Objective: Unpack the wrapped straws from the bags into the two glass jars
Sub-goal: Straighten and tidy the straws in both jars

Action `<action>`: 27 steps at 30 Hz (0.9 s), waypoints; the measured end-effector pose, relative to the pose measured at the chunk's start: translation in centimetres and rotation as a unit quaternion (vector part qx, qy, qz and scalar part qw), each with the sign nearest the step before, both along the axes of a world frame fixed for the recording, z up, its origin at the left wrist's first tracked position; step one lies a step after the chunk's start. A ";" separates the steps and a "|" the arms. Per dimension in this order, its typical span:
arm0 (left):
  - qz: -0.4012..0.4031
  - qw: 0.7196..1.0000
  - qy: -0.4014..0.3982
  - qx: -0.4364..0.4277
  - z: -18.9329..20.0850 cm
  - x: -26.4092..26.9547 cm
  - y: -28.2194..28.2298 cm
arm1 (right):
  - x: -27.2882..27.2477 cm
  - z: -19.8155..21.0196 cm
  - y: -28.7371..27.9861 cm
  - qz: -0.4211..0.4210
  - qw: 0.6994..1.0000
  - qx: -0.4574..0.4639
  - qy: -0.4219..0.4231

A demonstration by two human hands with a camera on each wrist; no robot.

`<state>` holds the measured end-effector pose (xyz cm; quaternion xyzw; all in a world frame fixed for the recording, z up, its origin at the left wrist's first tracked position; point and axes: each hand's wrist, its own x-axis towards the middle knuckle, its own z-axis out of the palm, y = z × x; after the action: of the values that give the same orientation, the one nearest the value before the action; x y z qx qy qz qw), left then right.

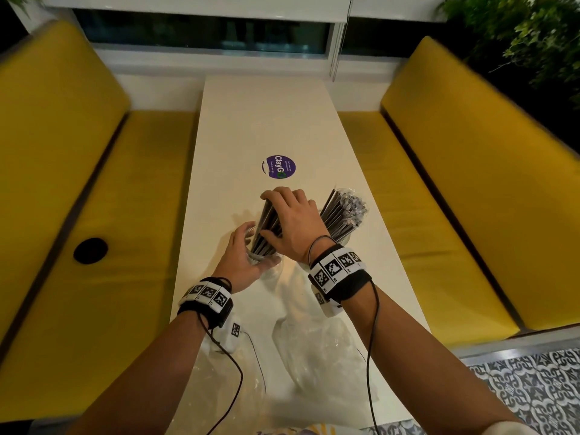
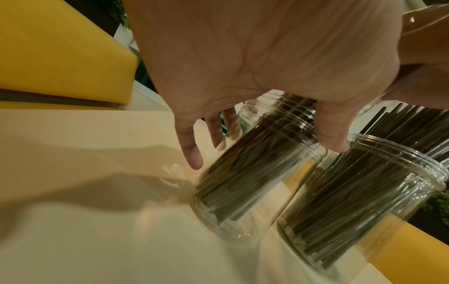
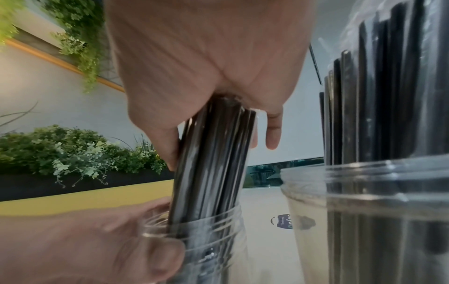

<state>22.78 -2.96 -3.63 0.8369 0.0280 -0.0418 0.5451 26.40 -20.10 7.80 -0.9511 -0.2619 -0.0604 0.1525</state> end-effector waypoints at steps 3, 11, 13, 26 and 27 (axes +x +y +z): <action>-0.002 1.000 -0.004 -0.005 -0.1 0.0 0.1 | -0.1 0.2 0.0 0.001 1.000 0.004 -0.005; 0.000 1.000 -0.015 0.001 -0.1 0.1 0.1 | -1.1 1.2 -0.7 0.005 0.994 0.103 -0.042; 0.001 1.000 -0.012 -0.001 -0.1 0.0 0.1 | -1.5 1.0 -0.6 0.001 0.991 0.124 -0.053; 0.008 1.000 -0.003 0.004 0.6 -0.3 -0.3 | -0.3 -0.4 -0.5 0.018 0.995 0.099 0.009; 0.008 1.000 -0.007 0.007 0.7 -0.3 -0.3 | -0.3 0.2 -0.4 0.010 0.994 0.105 0.011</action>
<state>22.49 -3.22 -2.95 0.8408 0.0312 -0.0316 0.5395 26.08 -20.50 8.03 -0.9276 -0.2619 -0.0759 0.2554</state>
